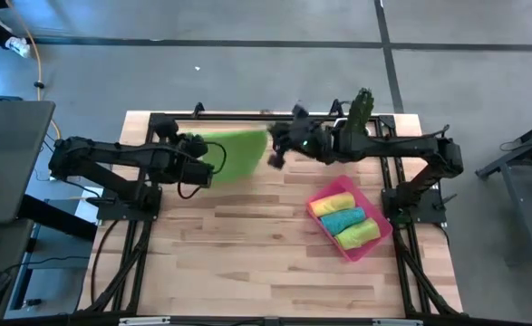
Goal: Roll microfiber towels into tight, uniform cylinder then place into a basket
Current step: Fold the green microfiber towel
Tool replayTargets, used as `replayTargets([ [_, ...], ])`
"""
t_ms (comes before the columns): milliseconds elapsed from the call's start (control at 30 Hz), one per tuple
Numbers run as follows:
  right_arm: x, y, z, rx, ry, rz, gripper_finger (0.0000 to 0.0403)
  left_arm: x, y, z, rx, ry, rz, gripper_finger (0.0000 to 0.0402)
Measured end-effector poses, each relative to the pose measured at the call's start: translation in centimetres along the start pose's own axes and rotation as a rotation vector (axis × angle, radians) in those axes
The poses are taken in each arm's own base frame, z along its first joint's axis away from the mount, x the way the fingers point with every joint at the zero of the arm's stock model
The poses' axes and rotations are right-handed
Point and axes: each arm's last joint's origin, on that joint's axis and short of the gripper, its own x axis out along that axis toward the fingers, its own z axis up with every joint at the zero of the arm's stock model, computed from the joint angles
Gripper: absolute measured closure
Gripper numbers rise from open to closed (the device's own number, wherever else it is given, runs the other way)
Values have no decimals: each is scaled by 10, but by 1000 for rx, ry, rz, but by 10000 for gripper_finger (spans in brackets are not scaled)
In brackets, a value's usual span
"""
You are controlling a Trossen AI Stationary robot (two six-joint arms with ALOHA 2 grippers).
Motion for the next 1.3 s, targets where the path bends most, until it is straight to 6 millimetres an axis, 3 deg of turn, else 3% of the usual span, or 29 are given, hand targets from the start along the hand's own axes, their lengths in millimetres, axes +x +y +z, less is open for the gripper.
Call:
replayTargets([
  [167, 4, 43, -37, -45, 189, 168, 403, -11, -20, -4, -137, 138, -372, 401],
  [267, -8, 70, -47, -62, 194, 231, 403, -27, -43, -8, -83, 131, -568, 401],
  [400, -23, 90, -44, -201, 151, 224, 403, -43, -47, -13, 30, 35, -571, 401],
  [600, -23, 79, -18, -371, 12, -66, 403, -51, -16, -3, -49, -131, -290, 401],
  [800, -8, 37, 7, -384, -44, -456, 403, -48, 21, 16, -36, -266, 59, 401],
  [1033, -6, -5, 30, -461, -152, -657, 403, -47, 73, 34, -129, -287, 393, 401],
  [1100, -6, -8, 31, -457, -157, -671, 403, -49, 85, 37, -188, -276, 371, 401],
  [1167, -6, -5, 29, -436, -138, -665, 403, -49, 89, 38, -257, -257, 243, 401],
  [1300, -4, 19, 14, -461, -54, -516, 403, -49, 72, 35, -331, -153, -176, 401],
])
